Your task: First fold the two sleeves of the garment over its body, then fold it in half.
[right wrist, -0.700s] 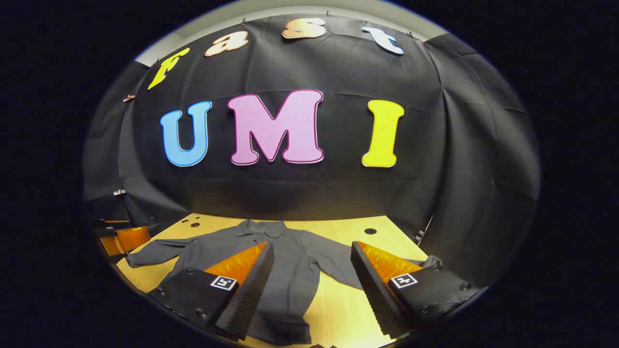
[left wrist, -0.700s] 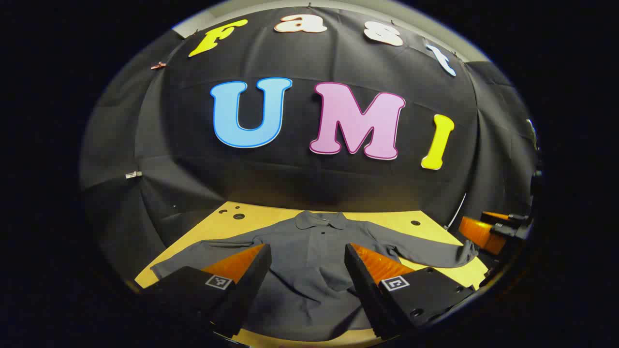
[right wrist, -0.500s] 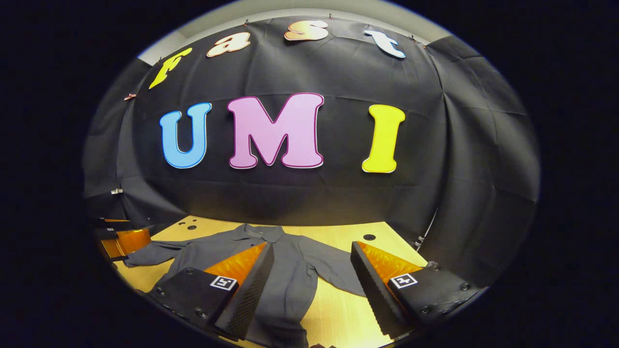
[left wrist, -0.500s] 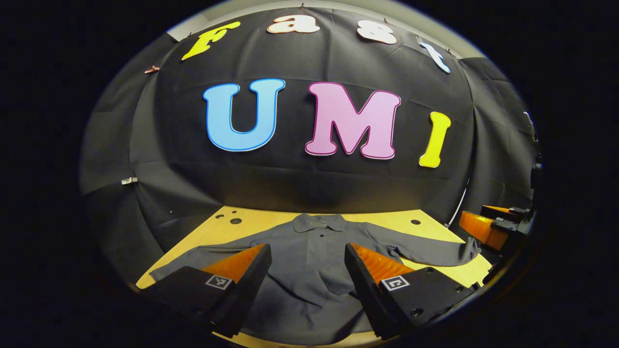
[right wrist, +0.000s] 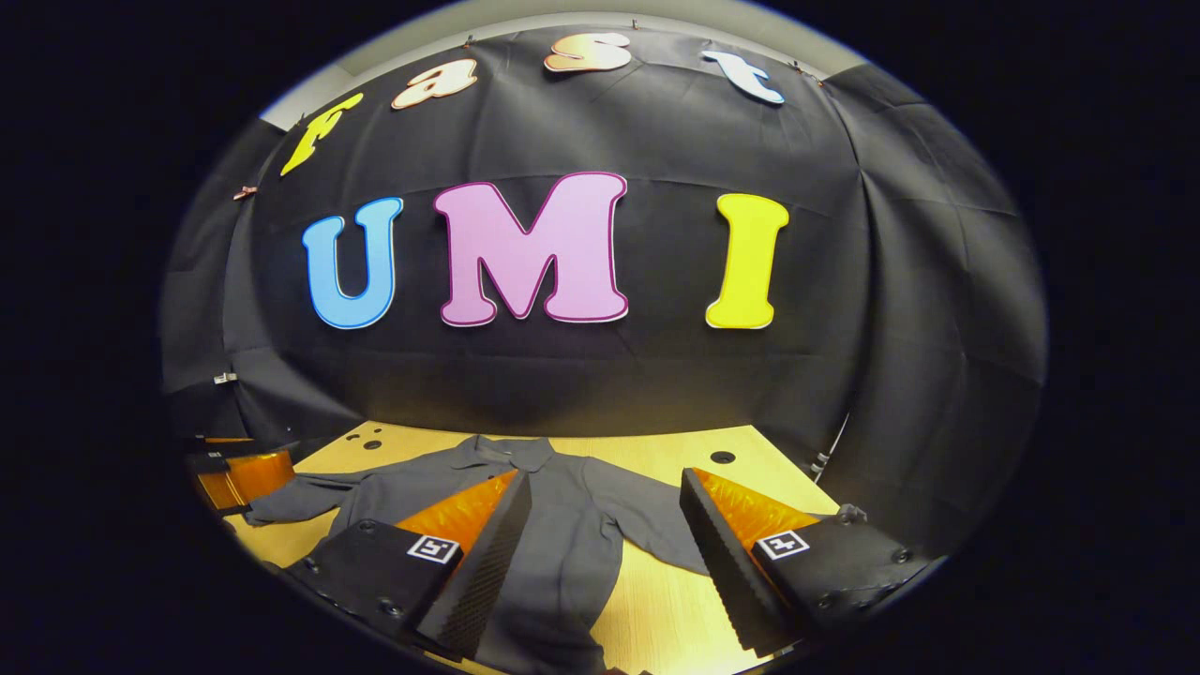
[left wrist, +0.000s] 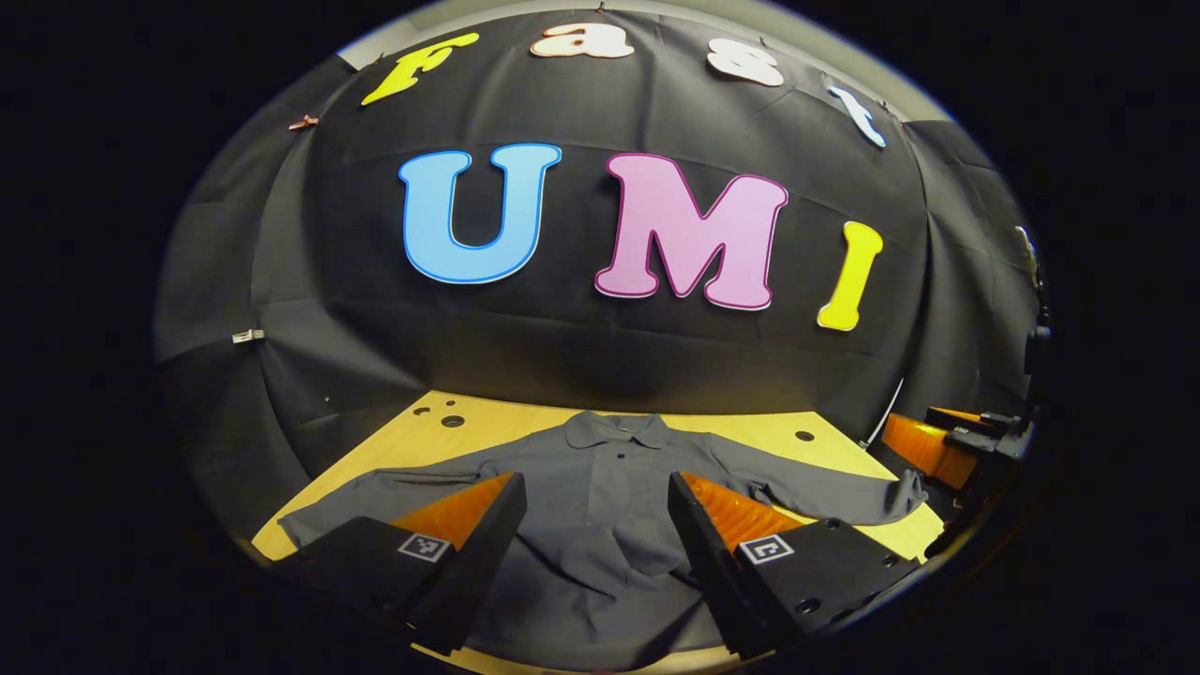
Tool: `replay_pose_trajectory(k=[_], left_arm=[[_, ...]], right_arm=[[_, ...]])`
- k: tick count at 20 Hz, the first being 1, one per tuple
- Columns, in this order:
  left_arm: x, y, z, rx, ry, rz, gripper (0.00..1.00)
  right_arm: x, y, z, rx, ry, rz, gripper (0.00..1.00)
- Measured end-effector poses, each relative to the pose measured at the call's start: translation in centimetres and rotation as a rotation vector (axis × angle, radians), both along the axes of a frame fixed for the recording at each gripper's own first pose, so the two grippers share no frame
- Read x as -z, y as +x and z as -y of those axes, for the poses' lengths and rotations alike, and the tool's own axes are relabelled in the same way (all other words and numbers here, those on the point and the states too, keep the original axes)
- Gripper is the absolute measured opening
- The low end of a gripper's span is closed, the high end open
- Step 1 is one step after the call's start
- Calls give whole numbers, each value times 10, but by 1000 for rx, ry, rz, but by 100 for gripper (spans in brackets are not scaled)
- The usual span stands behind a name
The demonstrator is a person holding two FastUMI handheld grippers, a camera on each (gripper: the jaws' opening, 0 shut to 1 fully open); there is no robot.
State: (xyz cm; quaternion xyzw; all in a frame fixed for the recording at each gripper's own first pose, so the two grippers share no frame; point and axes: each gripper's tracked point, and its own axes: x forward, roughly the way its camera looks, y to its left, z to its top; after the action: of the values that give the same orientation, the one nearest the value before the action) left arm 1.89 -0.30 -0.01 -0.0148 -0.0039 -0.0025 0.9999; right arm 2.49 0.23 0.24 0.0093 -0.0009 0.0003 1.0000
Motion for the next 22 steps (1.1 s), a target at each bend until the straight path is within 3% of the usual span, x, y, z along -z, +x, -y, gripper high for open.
replay_pose_trajectory(k=[7,13,22], left_arm=[[4,-5,-3,-19,9,-4,96],[12,2,-3,-21,12,-28,96],[35,19,-6,-29,-18,-101,96]], right_arm=[[22,13,19,48,29,-86,99],[42,26,59,112,12,-145,99],[108,41,161,323,70,-336,98]])
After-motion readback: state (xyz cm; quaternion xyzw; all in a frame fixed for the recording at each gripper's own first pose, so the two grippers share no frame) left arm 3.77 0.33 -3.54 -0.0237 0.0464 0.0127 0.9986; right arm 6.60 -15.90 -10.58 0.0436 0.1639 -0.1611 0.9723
